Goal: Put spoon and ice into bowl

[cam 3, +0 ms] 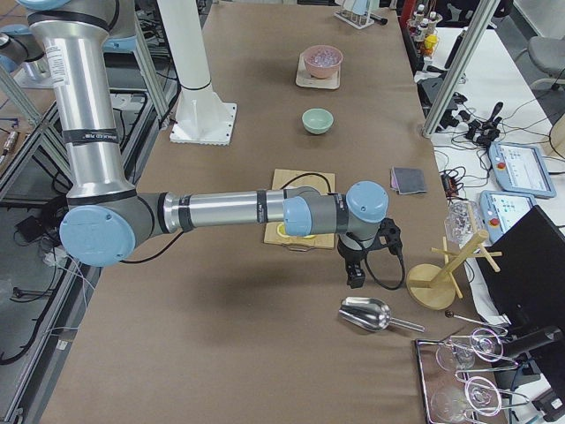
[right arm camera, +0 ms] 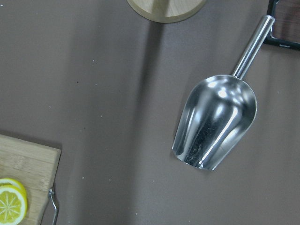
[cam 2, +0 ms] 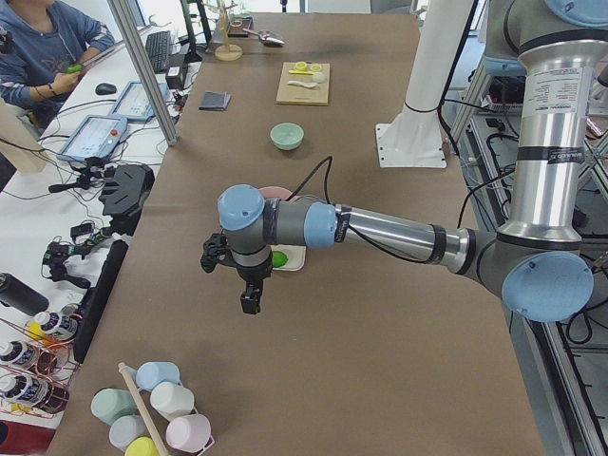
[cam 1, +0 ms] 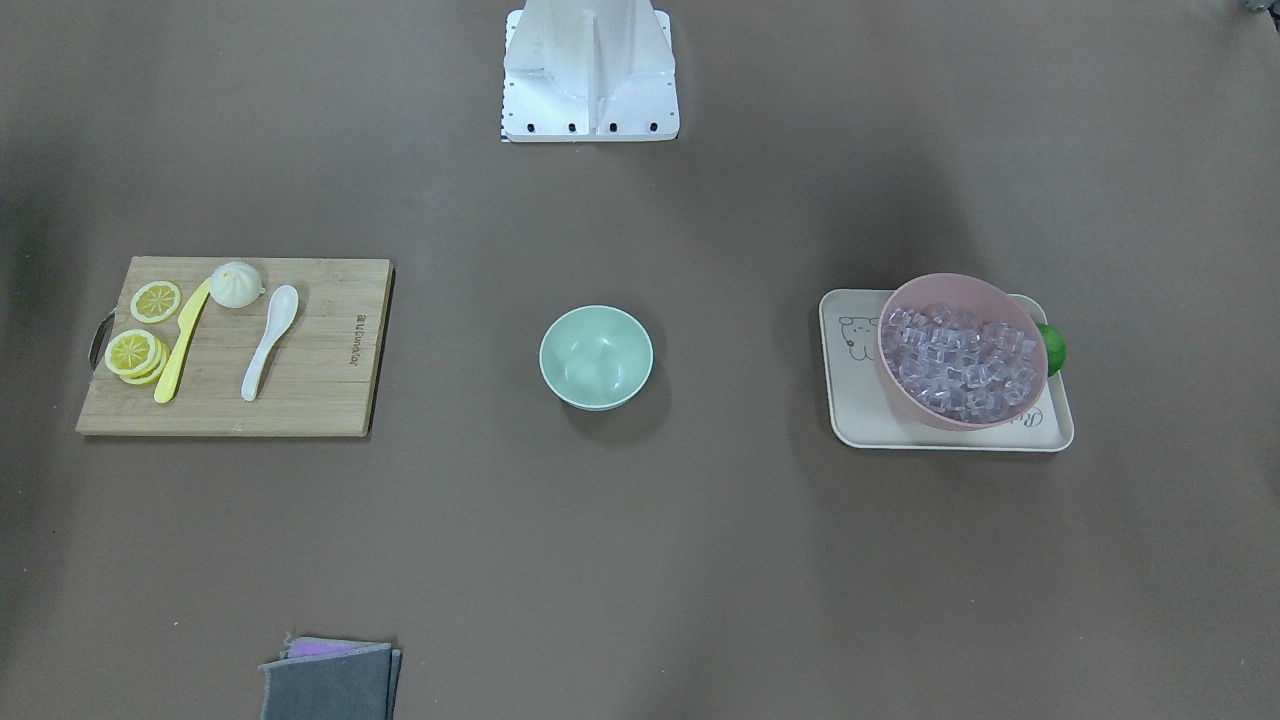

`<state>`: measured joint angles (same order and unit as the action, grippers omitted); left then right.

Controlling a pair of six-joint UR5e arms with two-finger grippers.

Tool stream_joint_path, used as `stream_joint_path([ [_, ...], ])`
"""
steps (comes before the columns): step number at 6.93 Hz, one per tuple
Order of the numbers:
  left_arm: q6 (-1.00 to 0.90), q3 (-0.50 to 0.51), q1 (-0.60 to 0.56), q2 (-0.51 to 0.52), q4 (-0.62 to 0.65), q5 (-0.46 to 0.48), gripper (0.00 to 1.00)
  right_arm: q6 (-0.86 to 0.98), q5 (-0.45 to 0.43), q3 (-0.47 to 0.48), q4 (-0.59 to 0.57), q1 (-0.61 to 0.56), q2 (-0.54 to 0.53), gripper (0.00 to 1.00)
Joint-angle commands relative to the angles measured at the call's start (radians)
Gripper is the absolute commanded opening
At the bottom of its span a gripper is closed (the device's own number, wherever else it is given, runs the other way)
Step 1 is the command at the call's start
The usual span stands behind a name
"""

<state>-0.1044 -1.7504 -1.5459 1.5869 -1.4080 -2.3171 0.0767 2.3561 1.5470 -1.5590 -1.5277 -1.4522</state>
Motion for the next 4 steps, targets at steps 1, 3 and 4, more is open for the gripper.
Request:
stream_joint_path([
  [1,-0.001,-0.015,0.001,-0.042,-0.006,-0.001,0.98,-0.003,-0.003,0.051,0.063,-0.009,-0.087,1.00],
  [3,0.002,-0.017,0.000,-0.054,-0.006,-0.001,0.98,-0.008,-0.001,0.096,0.126,-0.009,-0.135,1.00],
  [4,0.006,-0.026,-0.002,-0.056,-0.005,0.001,0.98,-0.014,-0.004,0.096,0.126,-0.008,-0.134,1.00],
])
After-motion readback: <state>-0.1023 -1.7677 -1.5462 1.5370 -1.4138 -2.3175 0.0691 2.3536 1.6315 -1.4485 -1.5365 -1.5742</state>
